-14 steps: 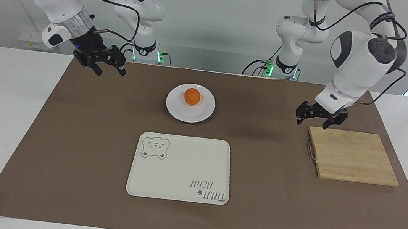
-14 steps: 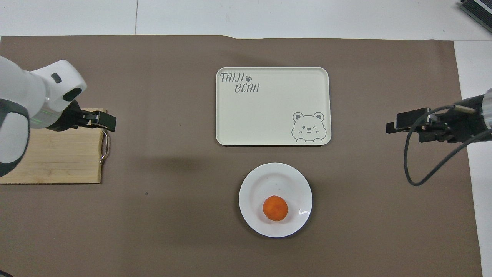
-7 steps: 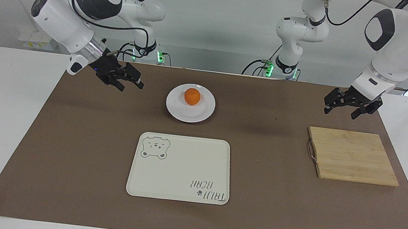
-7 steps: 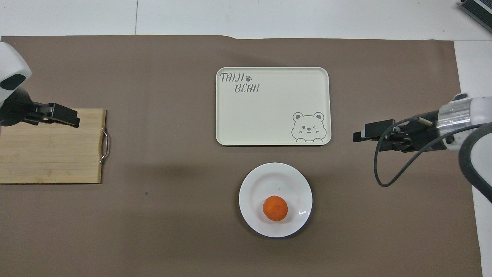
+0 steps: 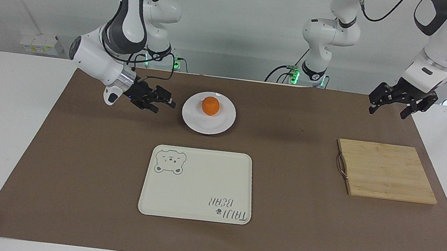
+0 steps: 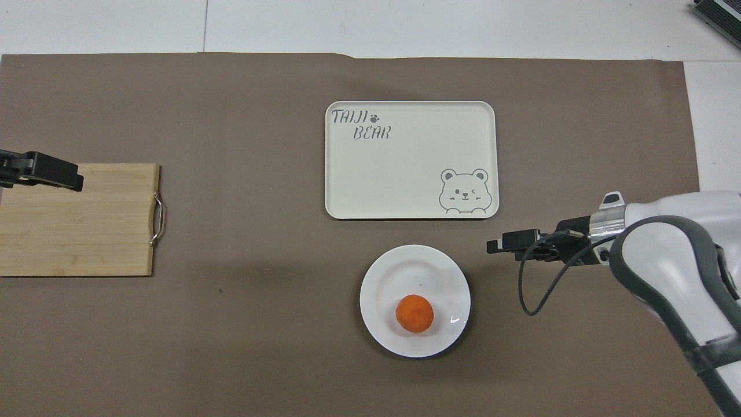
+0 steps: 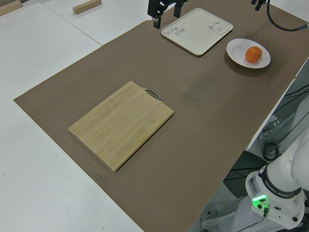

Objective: Place orange and plate with both arms
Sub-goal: 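Reach the right gripper to the plate rim and grasp it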

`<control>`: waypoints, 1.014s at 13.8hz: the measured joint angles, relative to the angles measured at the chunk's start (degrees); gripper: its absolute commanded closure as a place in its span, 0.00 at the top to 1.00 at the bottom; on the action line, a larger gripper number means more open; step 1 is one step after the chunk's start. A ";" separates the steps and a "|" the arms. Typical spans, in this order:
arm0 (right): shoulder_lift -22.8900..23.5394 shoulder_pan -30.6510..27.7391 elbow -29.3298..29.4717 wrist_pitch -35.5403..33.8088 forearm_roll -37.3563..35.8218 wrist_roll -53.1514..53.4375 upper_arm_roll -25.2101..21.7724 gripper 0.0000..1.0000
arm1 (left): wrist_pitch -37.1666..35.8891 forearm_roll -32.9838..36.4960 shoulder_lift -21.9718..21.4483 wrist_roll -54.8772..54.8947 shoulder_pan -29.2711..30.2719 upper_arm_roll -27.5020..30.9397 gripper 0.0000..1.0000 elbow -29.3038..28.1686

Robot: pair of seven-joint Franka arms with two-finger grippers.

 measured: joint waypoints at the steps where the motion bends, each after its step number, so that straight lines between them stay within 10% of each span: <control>1: -0.01 0.00 -1.86 0.67 1.50 -1.82 -0.03 1.00 | 0.00 0.00 -0.08 -0.26 0.00 0.05 1.00 0.00; 14: -1.13 7.79 -17.98 11.28 19.02 -12.59 -0.03 1.00 | 0.00 0.00 -0.07 -0.64 0.00 0.05 1.00 -0.04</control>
